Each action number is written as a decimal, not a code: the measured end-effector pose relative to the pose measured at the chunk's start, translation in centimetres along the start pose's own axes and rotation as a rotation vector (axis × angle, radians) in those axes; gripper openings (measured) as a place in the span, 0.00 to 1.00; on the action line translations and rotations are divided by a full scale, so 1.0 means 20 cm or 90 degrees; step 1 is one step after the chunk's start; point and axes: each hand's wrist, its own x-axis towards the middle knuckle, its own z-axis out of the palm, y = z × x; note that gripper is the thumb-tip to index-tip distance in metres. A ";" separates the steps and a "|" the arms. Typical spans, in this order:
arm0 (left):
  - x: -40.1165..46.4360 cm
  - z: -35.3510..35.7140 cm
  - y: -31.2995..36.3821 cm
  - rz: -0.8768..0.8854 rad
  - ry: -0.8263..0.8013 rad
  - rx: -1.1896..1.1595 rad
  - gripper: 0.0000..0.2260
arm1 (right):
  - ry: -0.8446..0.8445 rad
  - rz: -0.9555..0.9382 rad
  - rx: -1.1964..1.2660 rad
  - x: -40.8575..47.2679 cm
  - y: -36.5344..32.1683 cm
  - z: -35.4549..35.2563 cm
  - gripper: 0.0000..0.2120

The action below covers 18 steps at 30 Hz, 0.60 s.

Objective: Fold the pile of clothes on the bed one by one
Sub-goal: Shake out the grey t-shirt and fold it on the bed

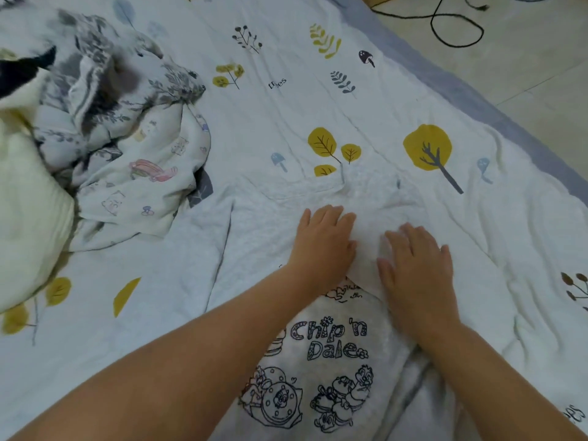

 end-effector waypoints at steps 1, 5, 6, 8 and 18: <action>-0.06 -0.04 -0.03 -0.002 0.069 -0.024 0.18 | 0.038 -0.019 0.036 0.01 -0.05 -0.03 0.21; -0.32 -0.12 -0.29 -0.130 0.226 -0.048 0.14 | 0.028 -0.141 0.114 0.04 -0.30 -0.08 0.15; -0.38 -0.14 -0.36 -0.191 0.237 -0.047 0.16 | 0.010 -0.175 0.110 0.05 -0.36 -0.08 0.13; -0.51 -0.17 -0.49 -0.331 0.249 -0.050 0.18 | -0.049 -0.226 0.088 0.06 -0.48 -0.07 0.14; -0.85 -0.20 -0.93 -0.621 0.008 -0.095 0.09 | -0.132 -0.356 0.006 0.04 -0.93 0.18 0.27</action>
